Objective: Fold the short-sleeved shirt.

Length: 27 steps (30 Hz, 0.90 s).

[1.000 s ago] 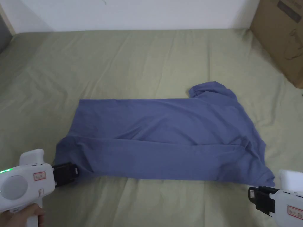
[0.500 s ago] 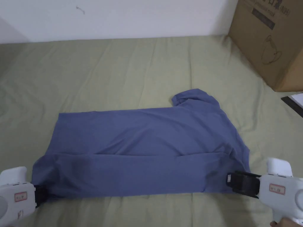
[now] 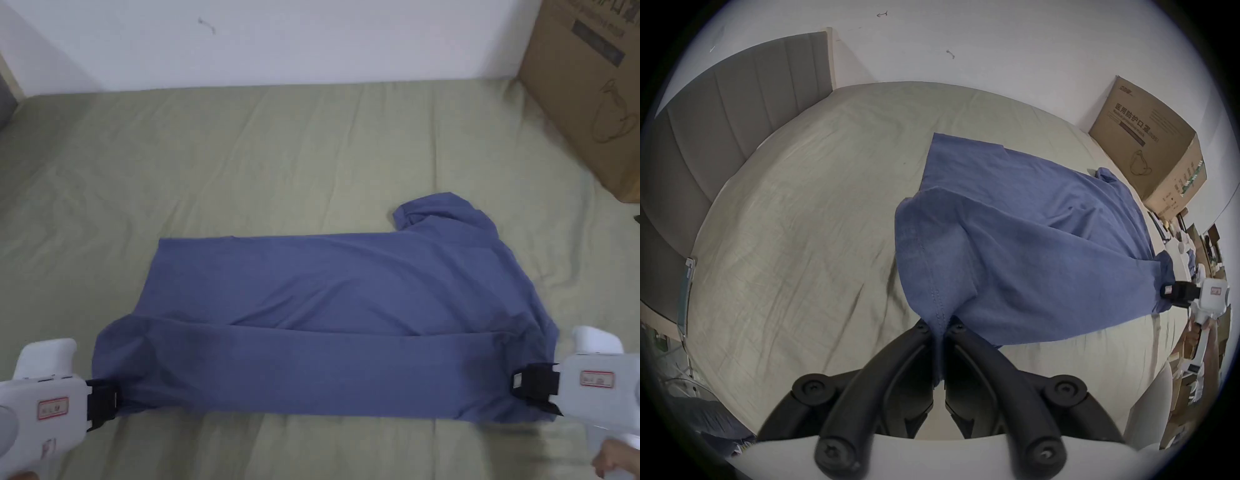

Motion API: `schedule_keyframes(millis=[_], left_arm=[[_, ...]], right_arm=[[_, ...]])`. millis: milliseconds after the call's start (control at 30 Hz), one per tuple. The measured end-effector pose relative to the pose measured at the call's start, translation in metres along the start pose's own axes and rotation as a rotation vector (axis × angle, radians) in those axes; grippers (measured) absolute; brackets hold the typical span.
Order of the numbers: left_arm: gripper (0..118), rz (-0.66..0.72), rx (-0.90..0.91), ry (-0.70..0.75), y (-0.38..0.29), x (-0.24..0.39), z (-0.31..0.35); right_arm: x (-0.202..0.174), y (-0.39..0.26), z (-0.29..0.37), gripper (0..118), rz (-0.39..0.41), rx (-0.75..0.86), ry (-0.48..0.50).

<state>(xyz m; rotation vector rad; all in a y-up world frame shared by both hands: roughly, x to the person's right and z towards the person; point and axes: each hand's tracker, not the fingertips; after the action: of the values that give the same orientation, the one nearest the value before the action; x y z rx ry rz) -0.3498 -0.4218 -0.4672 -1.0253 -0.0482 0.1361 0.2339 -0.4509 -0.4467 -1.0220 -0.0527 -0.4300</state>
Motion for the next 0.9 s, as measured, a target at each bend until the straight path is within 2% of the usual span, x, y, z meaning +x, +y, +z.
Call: schedule_keyframes(millis=[133,200,267,333,500,533,567,600,633,667,733,867,900], left_arm=[[3,-0.036,-0.004,-0.008,-0.018,-0.006,0.025],[3,-0.048,-0.014,-0.014,-0.033,-0.007,0.036],[3,-0.06,-0.047,-0.001,-0.054,-0.007,0.043],[3,-0.05,-0.075,0.013,-0.079,-0.008,0.046],[3,-0.009,-0.113,0.029,-0.118,-0.019,0.033],[7,0.01,-0.095,0.017,-0.12,-0.019,0.031],[21,0.024,-0.064,0.03,-0.121,-0.019,0.03],[53,0.021,-0.069,0.044,-0.121,-0.02,0.031],[77,0.018,-0.077,0.062,-0.118,-0.021,0.032],[95,0.014,-0.069,0.069,-0.115,-0.021,0.035],[100,0.007,-0.039,0.072,-0.108,-0.024,0.047],[100,0.053,0.091,0.017,-0.087,-0.013,0.077],[98,0.054,0.109,0.001,-0.081,-0.009,0.081]], right_arm=[[-0.001,-0.018,0.045,9,0.095,-0.005,-0.01],[0.007,-0.034,0.061,9,0.084,-0.023,0.019],[0.017,-0.055,0.072,9,0.041,-0.062,0.028],[0.023,-0.08,0.077,9,0.023,-0.092,0.014],[0.022,-0.122,0.063,10,0.073,-0.147,-0.028],[0.02,-0.124,0.062,20,0.079,-0.124,-0.032],[0.019,-0.118,0.062,40,0.086,-0.113,-0.032],[0.017,-0.114,0.064,75,0.088,-0.113,-0.033],[0.015,-0.11,0.066,98,0.094,-0.116,-0.033],[0.012,-0.106,0.07,107,0.1,-0.117,-0.026],[0.007,-0.098,0.084,107,0.138,-0.077,-0.018],[-0.01,-0.078,0.111,104,0.252,0.0,-0.054],[-0.015,-0.075,0.115,97,0.273,0.015,-0.04]])
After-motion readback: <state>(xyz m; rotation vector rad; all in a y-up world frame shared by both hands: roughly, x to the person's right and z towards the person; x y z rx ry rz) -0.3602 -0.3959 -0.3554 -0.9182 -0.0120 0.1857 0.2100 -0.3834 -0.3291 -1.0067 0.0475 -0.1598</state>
